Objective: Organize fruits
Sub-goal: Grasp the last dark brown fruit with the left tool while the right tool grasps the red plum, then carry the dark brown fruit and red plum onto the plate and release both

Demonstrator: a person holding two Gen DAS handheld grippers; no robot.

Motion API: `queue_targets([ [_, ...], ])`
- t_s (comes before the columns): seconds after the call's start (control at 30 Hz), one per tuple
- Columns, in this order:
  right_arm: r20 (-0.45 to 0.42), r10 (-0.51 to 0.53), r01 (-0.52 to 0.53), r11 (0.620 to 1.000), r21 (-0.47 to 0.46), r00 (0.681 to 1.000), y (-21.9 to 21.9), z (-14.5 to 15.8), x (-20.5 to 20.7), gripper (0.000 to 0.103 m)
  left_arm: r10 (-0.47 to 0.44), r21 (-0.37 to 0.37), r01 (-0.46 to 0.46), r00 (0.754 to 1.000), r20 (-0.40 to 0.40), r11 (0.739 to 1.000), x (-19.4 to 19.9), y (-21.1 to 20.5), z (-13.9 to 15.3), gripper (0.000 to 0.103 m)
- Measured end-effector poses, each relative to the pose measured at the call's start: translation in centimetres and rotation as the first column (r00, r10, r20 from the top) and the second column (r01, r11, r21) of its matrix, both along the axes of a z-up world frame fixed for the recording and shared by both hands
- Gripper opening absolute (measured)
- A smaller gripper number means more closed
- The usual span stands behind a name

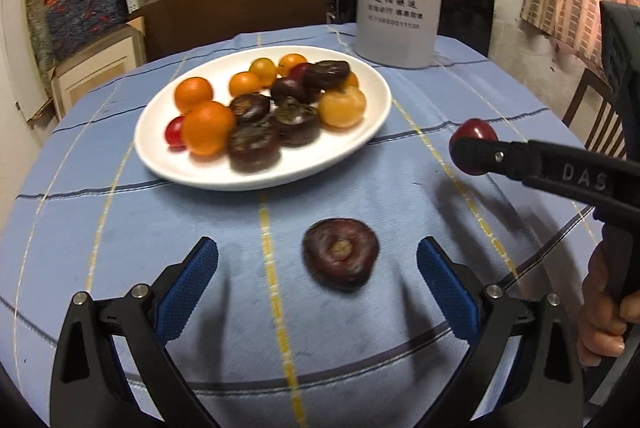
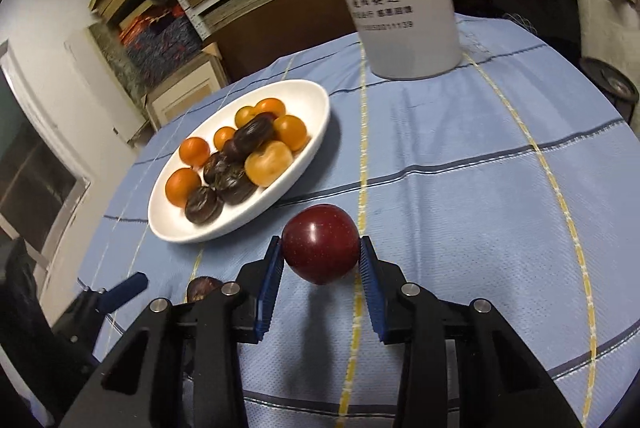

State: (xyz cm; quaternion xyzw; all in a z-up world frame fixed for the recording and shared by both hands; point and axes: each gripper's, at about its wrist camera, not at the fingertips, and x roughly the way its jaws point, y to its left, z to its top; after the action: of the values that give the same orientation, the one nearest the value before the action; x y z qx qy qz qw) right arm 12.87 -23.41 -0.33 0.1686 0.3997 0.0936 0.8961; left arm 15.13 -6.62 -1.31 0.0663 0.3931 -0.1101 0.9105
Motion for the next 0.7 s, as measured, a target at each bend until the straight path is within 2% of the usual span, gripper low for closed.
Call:
queue_targets([
  [0.07,-0.003,-0.003,0.003,1.0,0.007,1.0,-0.1,0.0,0.0,0.039,-0.022,0.003,0.022,0.999,-0.024,1.0,0.4,-0.5,-0.5,0.07],
  [0.1,-0.003,-0.002,0.002,1.0,0.007,1.0,-0.1,0.0,0.0,0.039,-0.031,0.001,0.031,0.999,-0.041,1.0,0.6,-0.6,-0.8,0.068],
  [0.2,0.0,0.009,-0.009,1.0,0.001,1.0,0.3,0.0,0.0,0.039,-0.04,0.007,0.041,0.996,-0.08,0.999,1.3,-1.1,-1.8,0.066],
  [0.3,0.003,0.014,-0.014,1.0,-0.003,1.0,0.4,0.1,-0.2,0.039,-0.039,-0.009,0.039,0.996,-0.074,0.999,1.8,-1.1,-1.7,0.066],
  [0.37,0.001,0.014,-0.014,1.0,-0.005,1.0,0.4,0.0,-0.2,0.039,-0.045,-0.006,0.044,0.995,-0.086,0.999,2.1,-1.4,-2.0,0.054],
  [0.47,-0.004,0.012,-0.012,1.0,-0.003,1.0,0.3,-0.1,-0.1,0.039,-0.054,-0.003,0.054,0.995,-0.079,0.999,1.9,-1.4,-1.8,0.044],
  [0.7,-0.002,0.018,-0.018,1.0,-0.009,1.0,0.4,-0.2,-0.3,0.039,-0.032,-0.029,0.031,0.999,-0.041,0.999,0.6,0.2,-0.9,0.044],
])
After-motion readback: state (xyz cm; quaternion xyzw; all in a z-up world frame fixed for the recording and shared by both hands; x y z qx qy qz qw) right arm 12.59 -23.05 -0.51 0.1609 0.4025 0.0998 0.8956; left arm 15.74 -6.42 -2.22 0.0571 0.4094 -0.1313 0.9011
